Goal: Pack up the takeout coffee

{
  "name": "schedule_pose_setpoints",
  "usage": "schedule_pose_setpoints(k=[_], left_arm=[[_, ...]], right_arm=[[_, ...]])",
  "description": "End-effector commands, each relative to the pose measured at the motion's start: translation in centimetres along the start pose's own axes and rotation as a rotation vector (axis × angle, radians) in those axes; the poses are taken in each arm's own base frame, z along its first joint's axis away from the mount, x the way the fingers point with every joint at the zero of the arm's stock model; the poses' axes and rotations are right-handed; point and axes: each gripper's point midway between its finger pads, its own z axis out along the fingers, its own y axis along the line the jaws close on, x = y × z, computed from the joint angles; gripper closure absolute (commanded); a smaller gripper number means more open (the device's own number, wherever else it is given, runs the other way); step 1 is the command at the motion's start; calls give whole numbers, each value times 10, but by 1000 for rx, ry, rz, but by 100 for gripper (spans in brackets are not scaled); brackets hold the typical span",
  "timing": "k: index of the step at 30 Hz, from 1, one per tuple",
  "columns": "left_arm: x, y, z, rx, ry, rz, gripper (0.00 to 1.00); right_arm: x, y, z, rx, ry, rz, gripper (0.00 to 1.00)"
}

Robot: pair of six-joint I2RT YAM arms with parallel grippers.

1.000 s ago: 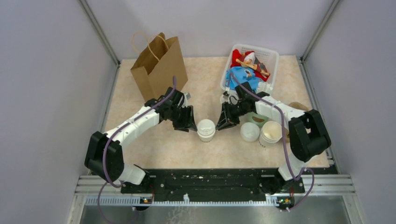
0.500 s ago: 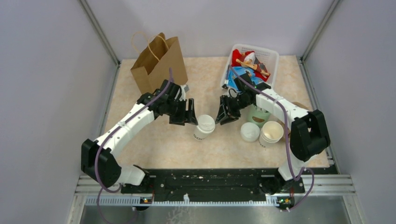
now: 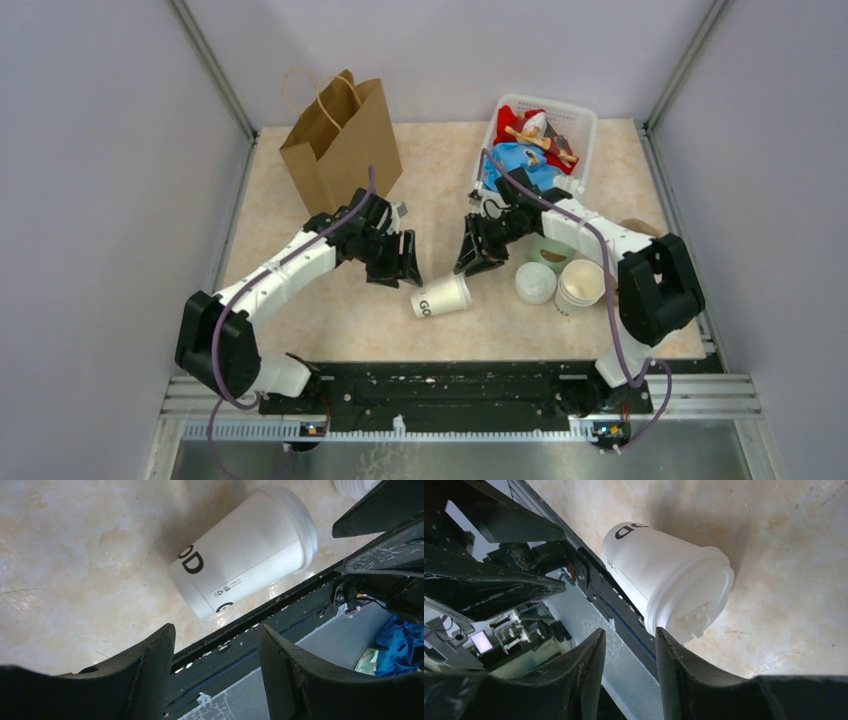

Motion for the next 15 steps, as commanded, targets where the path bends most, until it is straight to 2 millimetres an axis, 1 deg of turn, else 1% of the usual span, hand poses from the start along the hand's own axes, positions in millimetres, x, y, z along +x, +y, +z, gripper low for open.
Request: schedule_pose_setpoints(k=[1,4,6,9,12,13,15], left_arm=[[-9,-6,-1,22,-44,33,32],[-11,-4,-3,12,-50,42,30],[-12,-8,-5,20,-51,44,25],[-10,-11,-4,51,-52,50,17],[-1,-18,4,117,-4,32,17],[3,-21,7,140,15,22,17],[9,-22,13,170,35,10,16]], right_arm=[[0,8,2,-43,-11,-18,58],[-2,6,2,-23,-14,-20,58],[0,-3,1,33,-7,-15,55],[7,-22,-3,136,7,-15,43],[16,-42,-14,266,18,-42,32],[18,-45,-17,294,21,-44,29],[21,-42,-23,298,20,-59,26]])
